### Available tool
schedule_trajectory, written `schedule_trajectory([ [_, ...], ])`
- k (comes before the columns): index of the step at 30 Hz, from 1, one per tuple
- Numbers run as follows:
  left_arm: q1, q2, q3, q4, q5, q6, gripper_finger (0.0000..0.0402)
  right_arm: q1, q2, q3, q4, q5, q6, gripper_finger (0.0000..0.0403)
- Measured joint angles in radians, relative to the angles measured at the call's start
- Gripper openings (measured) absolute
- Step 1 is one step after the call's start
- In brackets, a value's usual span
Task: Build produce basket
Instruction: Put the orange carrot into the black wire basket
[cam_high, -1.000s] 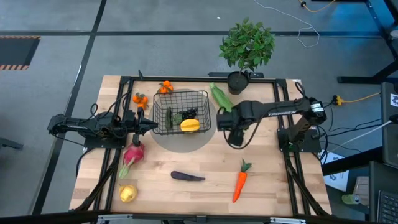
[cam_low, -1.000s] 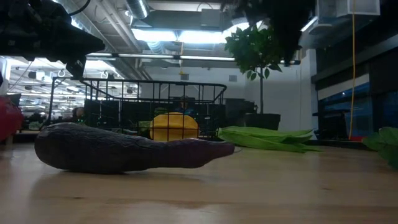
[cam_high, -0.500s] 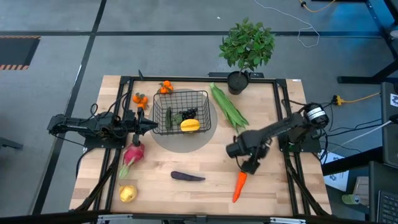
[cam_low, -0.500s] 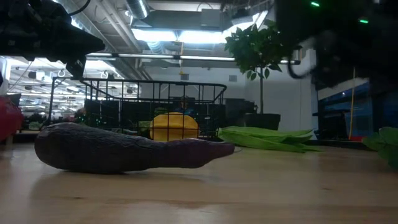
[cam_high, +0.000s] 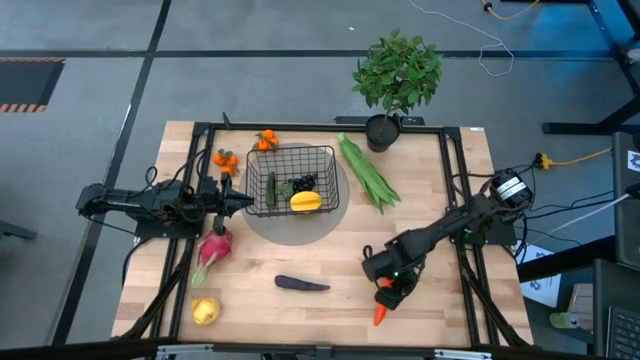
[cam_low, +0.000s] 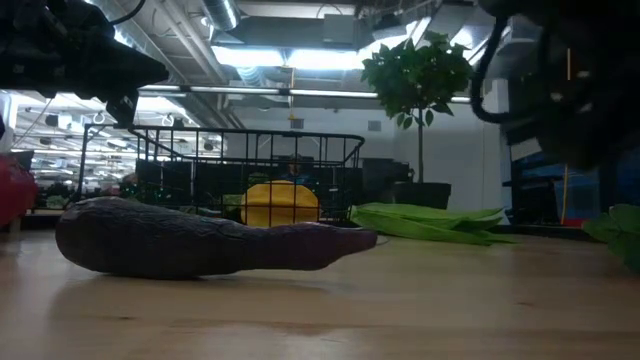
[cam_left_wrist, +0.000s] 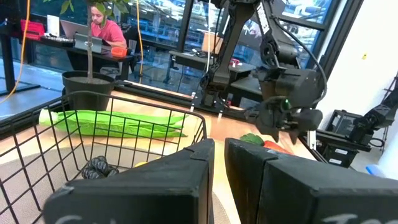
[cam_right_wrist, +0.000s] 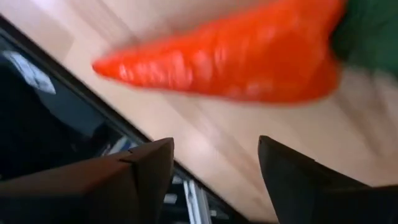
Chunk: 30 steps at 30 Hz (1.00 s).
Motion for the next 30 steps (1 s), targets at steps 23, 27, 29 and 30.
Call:
schedule_trajectory([
  [23,0.0,0.0,0.0,0.0,0.0,-0.001,0.0029,-0.235,-0.004,0.004,-0.047,0.361,-0.222,0.0222],
  [27,0.0,0.0,0.0,0.0,0.0,-0.001,0.0029,-0.285,-0.003,0.003,-0.048,0.366,-0.5,0.0222],
  [29,0.0,0.0,0.0,0.0,0.0,-0.001,0.0029,-0.306,-0.002,0.002,-0.051,0.365,-0.602,0.0222],
  [30,0.0,0.0,0.0,0.0,0.0,-0.002,0.0029,-0.315,-0.002,0.002,-0.055,0.365,-0.643,0.0222],
])
